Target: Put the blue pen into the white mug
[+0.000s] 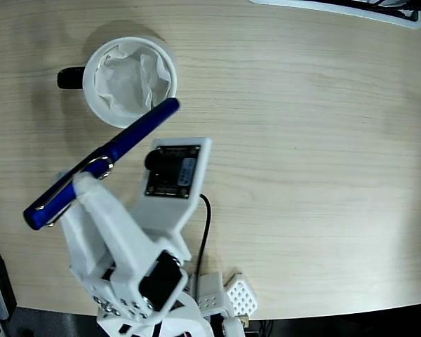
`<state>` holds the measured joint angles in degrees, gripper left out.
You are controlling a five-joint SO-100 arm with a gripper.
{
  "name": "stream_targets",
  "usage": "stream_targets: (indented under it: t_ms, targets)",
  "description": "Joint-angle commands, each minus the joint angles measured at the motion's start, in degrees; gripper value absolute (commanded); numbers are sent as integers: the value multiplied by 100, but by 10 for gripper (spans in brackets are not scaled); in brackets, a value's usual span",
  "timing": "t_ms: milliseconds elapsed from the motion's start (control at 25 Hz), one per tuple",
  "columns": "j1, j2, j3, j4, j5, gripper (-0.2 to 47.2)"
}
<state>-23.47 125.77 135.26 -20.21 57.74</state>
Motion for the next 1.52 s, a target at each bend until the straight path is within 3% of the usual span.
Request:
stream_targets:
  t_ms: [0,360,840,1280,1400,1480]
  targets:
    - [-316,123,264,-483,88,0]
    - [-729,-448,738,-510,290,0]
    - [-554,-1099,615,-510,185,6]
    - [-545,-1292,606,-510,229,257]
    - [-492,-1125,650,-510,193,238]
    - [-413,-888,747,-510,167,148]
